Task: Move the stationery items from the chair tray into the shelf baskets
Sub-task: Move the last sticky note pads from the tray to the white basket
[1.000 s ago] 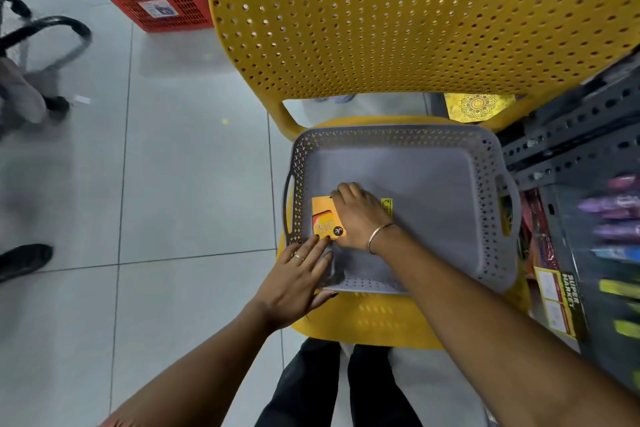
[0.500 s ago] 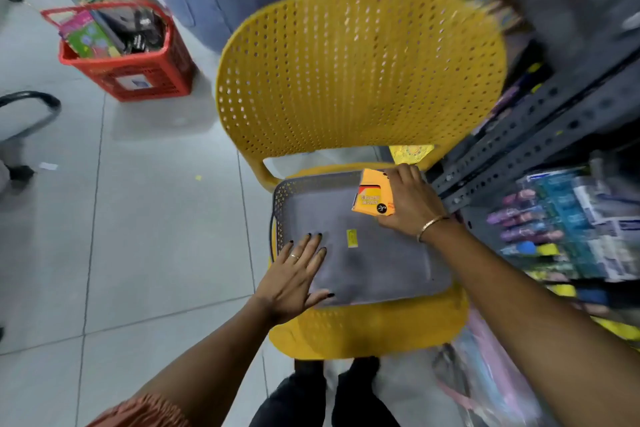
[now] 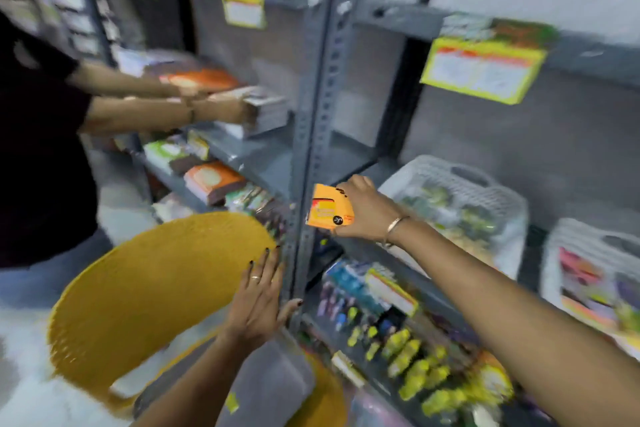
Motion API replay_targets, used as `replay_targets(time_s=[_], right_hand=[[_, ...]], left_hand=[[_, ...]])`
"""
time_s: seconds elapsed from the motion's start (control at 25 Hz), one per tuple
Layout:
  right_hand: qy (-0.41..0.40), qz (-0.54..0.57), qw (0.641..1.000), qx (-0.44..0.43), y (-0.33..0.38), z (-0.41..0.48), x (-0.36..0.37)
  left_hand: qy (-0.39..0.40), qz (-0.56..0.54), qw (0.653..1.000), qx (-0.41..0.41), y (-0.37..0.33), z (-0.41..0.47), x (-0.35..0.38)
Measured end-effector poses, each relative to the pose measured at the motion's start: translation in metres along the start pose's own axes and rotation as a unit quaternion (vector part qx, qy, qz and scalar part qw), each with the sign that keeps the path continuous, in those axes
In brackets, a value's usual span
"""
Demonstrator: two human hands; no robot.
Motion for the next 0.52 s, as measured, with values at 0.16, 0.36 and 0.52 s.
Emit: replay_targets(time_s=[0.16,0.36,0.52], right_hand=[[-0.029,-0.033,0.995,0.093,-0.089,-0.065,-0.080],[-0.015,-0.070,0.971,0.230,-0.209,-0.189,-0.126],[-0.009,-0.065,0.947,0.314,-0.282,-0.285,-0.134]], left_hand=[[-0.063,-0.034,0.992,0.108,-0.117,0.057,-0.037],[-0.086,-0.085,0.962,0.243,-0.289,0.081,-0.047],[-0.066,-0.090,0.935,0.337,-0.379,0.065,-0.033]])
Point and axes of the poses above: each hand's wrist, its own z-axis towards the middle knuckle, its own x-axis out of the palm, y = z × x, the point moved 10 cm from there along z, towards the middle knuckle, and after that the axes turned 1 degree about -z, right-handed, at the moved point
